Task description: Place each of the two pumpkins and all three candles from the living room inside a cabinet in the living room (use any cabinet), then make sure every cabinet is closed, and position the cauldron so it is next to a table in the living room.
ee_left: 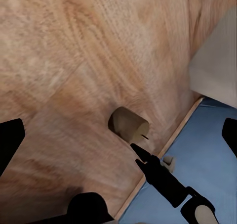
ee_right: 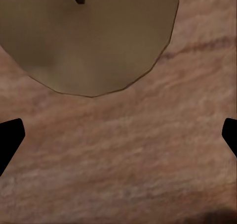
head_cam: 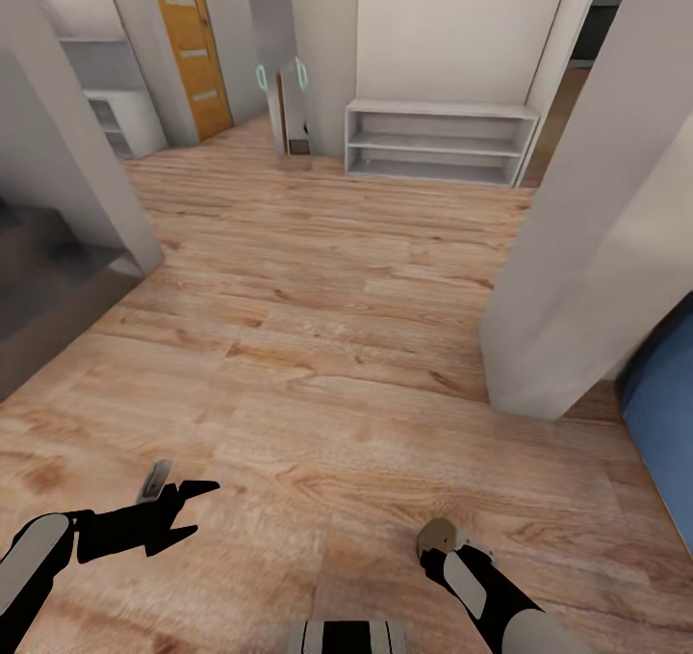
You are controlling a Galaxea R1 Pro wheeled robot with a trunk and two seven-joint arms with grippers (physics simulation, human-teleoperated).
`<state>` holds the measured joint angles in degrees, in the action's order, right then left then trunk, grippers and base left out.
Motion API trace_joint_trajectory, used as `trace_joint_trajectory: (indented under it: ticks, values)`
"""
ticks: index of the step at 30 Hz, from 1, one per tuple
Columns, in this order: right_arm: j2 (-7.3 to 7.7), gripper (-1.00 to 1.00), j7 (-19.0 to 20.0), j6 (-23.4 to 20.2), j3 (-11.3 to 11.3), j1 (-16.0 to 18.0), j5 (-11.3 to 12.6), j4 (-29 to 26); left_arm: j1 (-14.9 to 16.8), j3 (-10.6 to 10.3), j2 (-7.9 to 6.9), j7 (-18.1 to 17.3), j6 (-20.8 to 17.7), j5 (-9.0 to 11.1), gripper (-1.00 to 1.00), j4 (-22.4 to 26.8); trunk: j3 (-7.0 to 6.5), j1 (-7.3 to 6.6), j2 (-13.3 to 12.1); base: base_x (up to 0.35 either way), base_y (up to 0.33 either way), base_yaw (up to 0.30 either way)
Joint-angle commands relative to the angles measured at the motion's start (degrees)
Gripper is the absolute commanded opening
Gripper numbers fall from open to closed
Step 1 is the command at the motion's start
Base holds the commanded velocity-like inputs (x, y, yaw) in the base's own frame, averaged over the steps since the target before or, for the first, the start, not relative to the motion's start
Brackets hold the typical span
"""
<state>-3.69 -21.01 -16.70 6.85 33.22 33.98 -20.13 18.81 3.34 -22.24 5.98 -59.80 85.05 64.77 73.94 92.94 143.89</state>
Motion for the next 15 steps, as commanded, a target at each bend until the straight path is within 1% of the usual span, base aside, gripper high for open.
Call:
trace_joint_trajectory:
  ticks: [1, 6, 9, 11, 13, 15]
  values:
    - [0.00, 1.00, 0.0, 0.0, 0.0, 0.0, 0.0, 0.0, 0.0, 0.0, 0.00, 0.0, 0.0, 0.0, 1.00, 0.0, 0.23, 0.02, 0.0, 0.000, 0.000, 0.000]
    - [-0.04, 1.00, 0.0, 0.0, 0.0, 0.0, -0.3, 0.0, 0.0, 0.0, -0.02, 0.0, 0.0, 0.0, 1.00, 0.0, 0.23, 0.02, 0.0, 0.000, 0.000, 0.000]
    - [-0.07, 1.00, 0.0, 0.0, -0.1, 0.0, -1.7, 0.0, 0.0, 0.0, -0.02, 0.0, 0.0, 0.0, 1.00, 0.0, 0.23, 0.02, 0.0, 0.000, 0.000, 0.000]
    - [-0.08, 1.00, 0.0, -0.1, -0.1, 0.0, -3.2, 0.0, 0.0, 0.0, -0.04, 0.0, 0.0, 0.0, 1.00, 0.0, 0.23, 0.02, 0.0, 0.023, 0.003, 0.000]
    - [-0.09, 1.00, 0.0, -0.1, -0.2, 0.0, -4.2, 0.0, 0.0, 0.0, -0.03, 0.0, 0.0, 0.0, 1.00, 0.0, 0.23, 0.02, 0.0, 0.165, 0.046, 0.000]
    - [-0.09, 1.00, 0.0, -0.1, -0.2, 0.0, -4.5, 0.0, 0.0, 0.0, -0.02, 0.0, 0.0, 0.0, 1.00, 0.0, 0.23, 0.02, 0.0, 0.182, 0.033, 0.000]
